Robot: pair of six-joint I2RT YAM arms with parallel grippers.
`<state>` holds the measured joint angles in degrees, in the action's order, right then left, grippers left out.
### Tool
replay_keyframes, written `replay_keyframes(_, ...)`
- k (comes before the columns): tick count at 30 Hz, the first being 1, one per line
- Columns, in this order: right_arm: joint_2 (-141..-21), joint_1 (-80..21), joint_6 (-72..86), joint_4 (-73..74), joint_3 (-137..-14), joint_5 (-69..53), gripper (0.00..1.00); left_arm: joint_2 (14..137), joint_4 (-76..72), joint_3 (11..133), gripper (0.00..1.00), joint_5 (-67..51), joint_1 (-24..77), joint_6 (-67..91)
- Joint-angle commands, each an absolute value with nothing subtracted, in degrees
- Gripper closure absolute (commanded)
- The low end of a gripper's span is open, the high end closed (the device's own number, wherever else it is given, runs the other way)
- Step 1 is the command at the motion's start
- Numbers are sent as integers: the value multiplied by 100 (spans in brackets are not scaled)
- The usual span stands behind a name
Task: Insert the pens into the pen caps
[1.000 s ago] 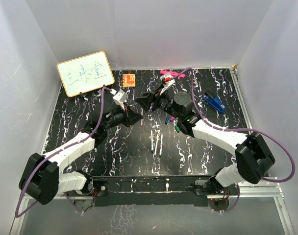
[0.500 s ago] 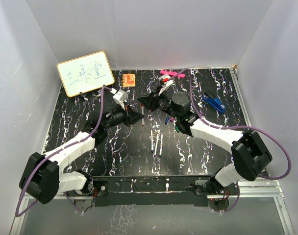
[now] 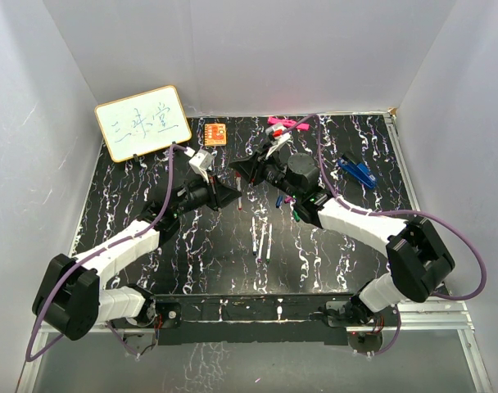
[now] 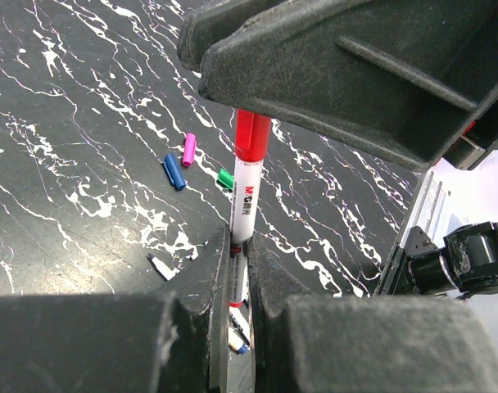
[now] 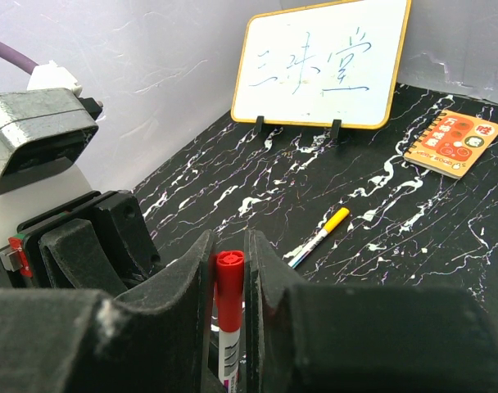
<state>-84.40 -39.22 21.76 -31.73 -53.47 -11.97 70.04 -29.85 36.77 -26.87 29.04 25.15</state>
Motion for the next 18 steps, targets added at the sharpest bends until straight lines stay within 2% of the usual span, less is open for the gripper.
replay_keyframes(1, -8563, -3911, 2030, -2940, -5394, -1360, 100, 6853, -3666, 4120, 100, -2473, 2812, 2621)
replay_keyframes(9, -8745, -3922, 2053, -2666, -5127, -1435, 100, 6877, -3867, 4339, 100, -2493, 2608, 2771)
replay_keyframes(15, -8861, -3922, 2077, -2699, -5350, -959, 100, 7112, -3225, 4505, 100, -2573, 2602, 2568)
replay_keyframes(16, -8882, -3917, 2050, -2725, -5431, -841, 96, 7142, -2995, 4545, 100, -2549, 2606, 2475)
replay_keyframes(18, -8911, -3911, 1971, -2782, -5627, -593, 78, 7223, -2491, 4607, 100, -2523, 2610, 2331)
